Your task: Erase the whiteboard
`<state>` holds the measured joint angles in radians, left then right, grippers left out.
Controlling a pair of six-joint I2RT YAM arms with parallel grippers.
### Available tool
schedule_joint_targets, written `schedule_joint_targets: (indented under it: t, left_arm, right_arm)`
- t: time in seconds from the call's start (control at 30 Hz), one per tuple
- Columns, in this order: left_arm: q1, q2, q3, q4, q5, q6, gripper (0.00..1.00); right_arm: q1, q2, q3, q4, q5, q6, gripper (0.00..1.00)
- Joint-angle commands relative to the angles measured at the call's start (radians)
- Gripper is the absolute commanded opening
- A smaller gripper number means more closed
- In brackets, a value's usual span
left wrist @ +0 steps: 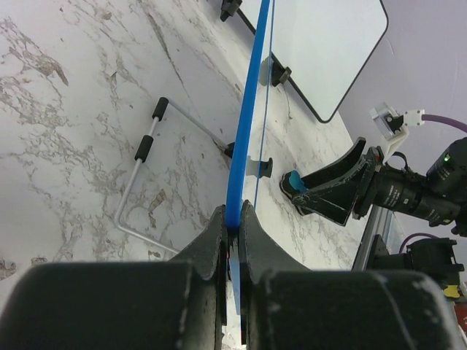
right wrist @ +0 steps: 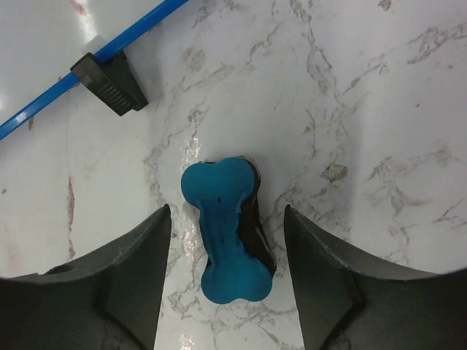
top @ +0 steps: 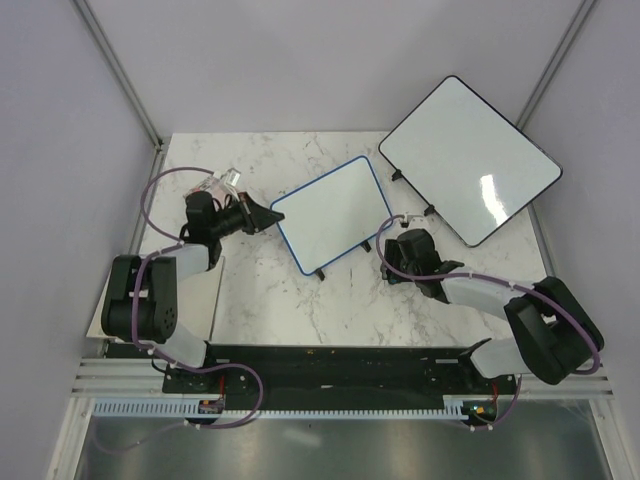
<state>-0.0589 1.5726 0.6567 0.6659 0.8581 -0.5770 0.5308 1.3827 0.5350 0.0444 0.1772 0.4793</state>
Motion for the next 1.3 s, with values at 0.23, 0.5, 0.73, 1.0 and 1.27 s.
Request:
schedule_joint_targets:
  t: [0.23,0.5,0.73,1.0,1.27]
  left_arm:
    - [0.002,-0.080,-0.055,-0.140,-0.042,0.098,0.02]
    - [0.002,-0.134,-0.098,-0.140,-0.082,0.095,0.02]
    - [0.002,-0.146,-0.107,-0.178,-0.119,0.108,0.07]
    - [0.002,-0.155,-0.103,-0.193,-0.142,0.108,0.23]
    - [0.002,-0.184,-0.111,-0.204,-0.165,0.114,0.46]
  right_arm:
    - [0.000,-0.082,-0.041,0.092,0.024,-0.008,0.82]
    - [-0.002,0.013,-0.032,0.316,-0.097,-0.054,0.76]
    - [0.000,0.159,0.060,0.385,-0.159,-0.061,0.76]
    - [0.000,0.223,0.068,0.469,-0.162,-0.062,0.75]
    - [0.000,0.276,0.097,0.485,-0.203,-0.064,0.75]
